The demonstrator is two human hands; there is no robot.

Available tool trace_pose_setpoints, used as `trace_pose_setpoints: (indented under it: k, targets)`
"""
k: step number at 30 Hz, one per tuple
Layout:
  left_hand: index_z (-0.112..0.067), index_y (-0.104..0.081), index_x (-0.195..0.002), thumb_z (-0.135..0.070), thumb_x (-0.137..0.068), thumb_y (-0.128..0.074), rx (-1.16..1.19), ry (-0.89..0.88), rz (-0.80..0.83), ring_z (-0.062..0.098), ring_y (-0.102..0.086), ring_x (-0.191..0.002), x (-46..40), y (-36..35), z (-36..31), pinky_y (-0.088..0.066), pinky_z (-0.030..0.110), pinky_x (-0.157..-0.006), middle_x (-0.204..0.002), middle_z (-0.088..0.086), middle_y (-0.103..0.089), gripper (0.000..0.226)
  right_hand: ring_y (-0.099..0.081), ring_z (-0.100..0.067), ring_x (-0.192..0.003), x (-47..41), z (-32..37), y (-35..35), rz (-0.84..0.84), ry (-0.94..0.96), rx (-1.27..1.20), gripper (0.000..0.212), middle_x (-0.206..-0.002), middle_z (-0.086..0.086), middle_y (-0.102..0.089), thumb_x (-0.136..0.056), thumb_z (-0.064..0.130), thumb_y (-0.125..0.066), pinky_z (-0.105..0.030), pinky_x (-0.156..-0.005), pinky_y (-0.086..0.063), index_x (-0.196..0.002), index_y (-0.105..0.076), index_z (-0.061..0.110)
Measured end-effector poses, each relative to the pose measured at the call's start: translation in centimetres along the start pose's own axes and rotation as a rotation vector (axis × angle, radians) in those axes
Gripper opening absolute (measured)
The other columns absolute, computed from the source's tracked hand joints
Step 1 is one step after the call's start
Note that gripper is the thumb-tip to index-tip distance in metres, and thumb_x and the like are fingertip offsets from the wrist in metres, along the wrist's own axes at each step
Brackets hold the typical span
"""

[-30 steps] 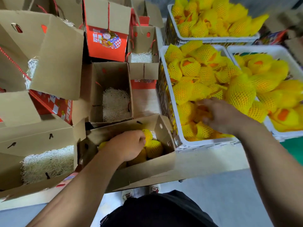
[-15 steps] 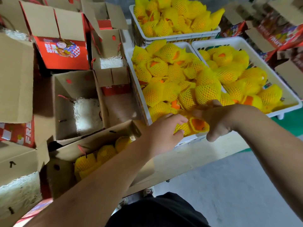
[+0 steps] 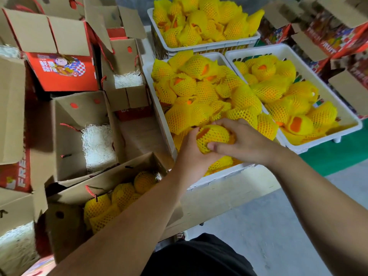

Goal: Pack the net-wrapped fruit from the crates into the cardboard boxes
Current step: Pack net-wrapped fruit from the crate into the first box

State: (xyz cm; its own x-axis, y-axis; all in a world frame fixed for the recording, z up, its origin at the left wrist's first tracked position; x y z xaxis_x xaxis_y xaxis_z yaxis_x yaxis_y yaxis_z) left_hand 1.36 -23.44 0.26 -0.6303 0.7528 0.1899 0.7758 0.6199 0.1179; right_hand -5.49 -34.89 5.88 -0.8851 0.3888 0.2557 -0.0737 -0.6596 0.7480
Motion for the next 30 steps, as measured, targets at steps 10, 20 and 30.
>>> trace_pose_setpoints:
  k: [10,20,30]
  targets:
    - [-0.054,-0.042,-0.122,-0.024,-0.084,-0.085,0.327,0.120,-0.058,-0.003,-0.067,-0.098,0.6,2.5,0.5,-0.057,0.021,-0.077,-0.118,-0.022,-0.060,0.065,-0.040,-0.048,-0.122,-0.5,-7.2,3.7,-0.559,-0.411,0.336,0.078,-0.130,-0.027,-0.042,-0.077,0.061,-0.076,-0.051,-0.104,-0.030,-0.128,-0.049,0.010]
    - [-0.021,-0.042,-0.153,-0.062,-0.081,-0.068,0.936,0.228,-0.046,0.027,-0.066,-0.117,5.6,7.0,0.7,-0.052,0.041,-0.095,-0.136,0.010,-0.065,0.087,-0.043,-0.030,-0.125,1.9,0.9,0.5,-0.624,0.124,0.021,0.091,-0.137,-0.013,-0.039,-0.083,0.036,-0.079,-0.034,-0.096,-0.042,-0.157,-0.028,0.024]
    - [-0.018,-0.062,-0.127,-0.039,-0.092,-0.067,0.852,0.312,-0.631,0.017,-0.074,-0.094,14.8,20.7,10.0,-0.060,0.035,-0.079,-0.118,0.008,-0.071,0.041,-0.063,-0.009,-0.095,-0.1,13.5,-15.4,-0.170,0.099,-0.550,0.042,-0.104,0.007,-0.066,-0.068,0.052,-0.071,-0.022,-0.072,-0.052,-0.107,-0.058,0.042]
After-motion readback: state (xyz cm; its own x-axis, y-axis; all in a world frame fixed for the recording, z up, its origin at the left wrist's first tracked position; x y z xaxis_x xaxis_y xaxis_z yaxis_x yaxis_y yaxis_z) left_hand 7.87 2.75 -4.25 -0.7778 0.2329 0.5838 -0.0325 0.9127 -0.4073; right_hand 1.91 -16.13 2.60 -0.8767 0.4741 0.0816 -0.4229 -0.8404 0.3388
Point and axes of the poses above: each hand's wrist, its own x-axis away from the middle knuckle, its own y-axis out of the back of the hand, z = x × y, the point moved 8 cm from there along -x, towards the middle knuckle
